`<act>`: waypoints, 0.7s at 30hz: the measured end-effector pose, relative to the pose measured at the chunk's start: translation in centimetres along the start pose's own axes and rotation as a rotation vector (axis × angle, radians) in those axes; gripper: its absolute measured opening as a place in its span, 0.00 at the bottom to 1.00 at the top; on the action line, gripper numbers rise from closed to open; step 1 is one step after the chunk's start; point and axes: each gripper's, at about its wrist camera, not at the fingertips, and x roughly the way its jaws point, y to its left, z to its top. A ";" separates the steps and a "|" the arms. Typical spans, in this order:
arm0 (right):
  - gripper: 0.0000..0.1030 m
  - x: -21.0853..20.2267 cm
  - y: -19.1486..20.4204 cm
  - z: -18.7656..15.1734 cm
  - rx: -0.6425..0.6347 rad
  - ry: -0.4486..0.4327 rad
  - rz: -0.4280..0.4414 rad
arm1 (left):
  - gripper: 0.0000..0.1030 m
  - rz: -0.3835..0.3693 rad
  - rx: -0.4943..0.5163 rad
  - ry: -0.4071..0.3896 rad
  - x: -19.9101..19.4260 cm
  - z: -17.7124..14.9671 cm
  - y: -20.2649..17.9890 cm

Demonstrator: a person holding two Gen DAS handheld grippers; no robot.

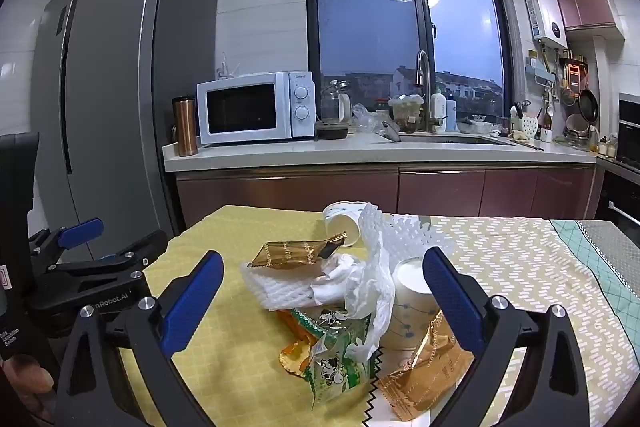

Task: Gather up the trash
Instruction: 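Move both tools toward the pile of trash on the table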

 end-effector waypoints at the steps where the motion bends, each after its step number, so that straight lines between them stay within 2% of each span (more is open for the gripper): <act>1: 0.94 0.0 0.0 0.0 0.000 0.000 0.003 | 0.95 0.000 -0.005 -0.005 0.0 0.0 0.0; 9: 0.94 -0.2 0.3 0.0 0.000 -0.001 0.013 | 0.95 -0.003 -0.017 -0.023 -1.4 0.7 0.2; 21: 0.94 -0.8 0.3 0.3 0.002 -0.013 0.020 | 0.95 -0.016 -0.027 -0.039 -1.4 0.1 0.7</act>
